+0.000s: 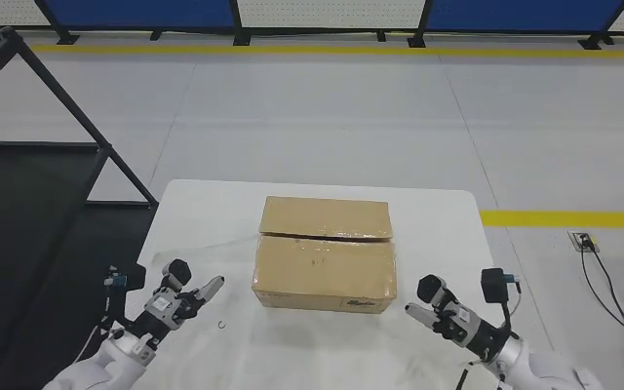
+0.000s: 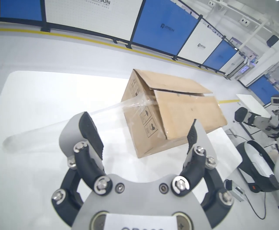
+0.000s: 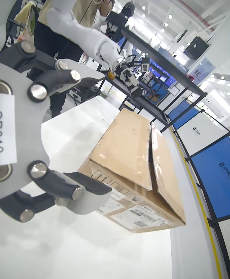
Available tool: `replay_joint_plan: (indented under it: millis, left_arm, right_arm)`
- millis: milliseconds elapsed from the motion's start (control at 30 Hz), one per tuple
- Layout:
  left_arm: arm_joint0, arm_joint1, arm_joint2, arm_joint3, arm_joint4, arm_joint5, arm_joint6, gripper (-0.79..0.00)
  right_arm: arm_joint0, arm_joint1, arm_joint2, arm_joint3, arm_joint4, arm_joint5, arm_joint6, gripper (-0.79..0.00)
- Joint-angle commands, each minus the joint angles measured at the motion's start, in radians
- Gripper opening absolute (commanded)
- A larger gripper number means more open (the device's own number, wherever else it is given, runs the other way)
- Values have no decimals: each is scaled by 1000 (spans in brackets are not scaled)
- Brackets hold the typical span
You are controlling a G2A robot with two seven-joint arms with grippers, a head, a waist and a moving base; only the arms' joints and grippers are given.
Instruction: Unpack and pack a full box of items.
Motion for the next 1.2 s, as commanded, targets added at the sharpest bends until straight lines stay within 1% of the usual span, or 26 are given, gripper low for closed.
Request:
replay_joint_plan:
  millis: [0,333,367,433,533,600,833,1033,1167]
  left_arm:
    - [-1,1,0,-2,1,-5,-10,0]
    - [-1,1,0,-2,1,-5,-10,0]
    - [0,0,5,0,-8,0,-7,0]
    - [-17,0,18,12,-29,27,-14,0]
    - [-67,-1,38,29,-46,78,-20,0]
    - [-95,-1,52,41,-64,89,-37,0]
    - [-195,3,78,112,-250,108,-169,0]
    - [-253,9,76,164,-436,109,-296,0]
    - [-270,14,67,181,-470,114,-326,0]
  right_arm:
    - [20,1,2,9,30,18,1,0]
    - [19,1,-4,3,41,11,-1,0]
    - [17,0,-15,1,62,-5,0,0]
    - [37,0,-22,20,74,9,-4,0]
    - [87,-1,-50,48,93,37,2,0]
    - [126,0,-61,87,122,38,19,0]
    - [282,0,-114,265,211,42,94,0]
    - [399,-4,-179,408,233,30,154,0]
    - [458,-5,-208,485,287,6,218,0]
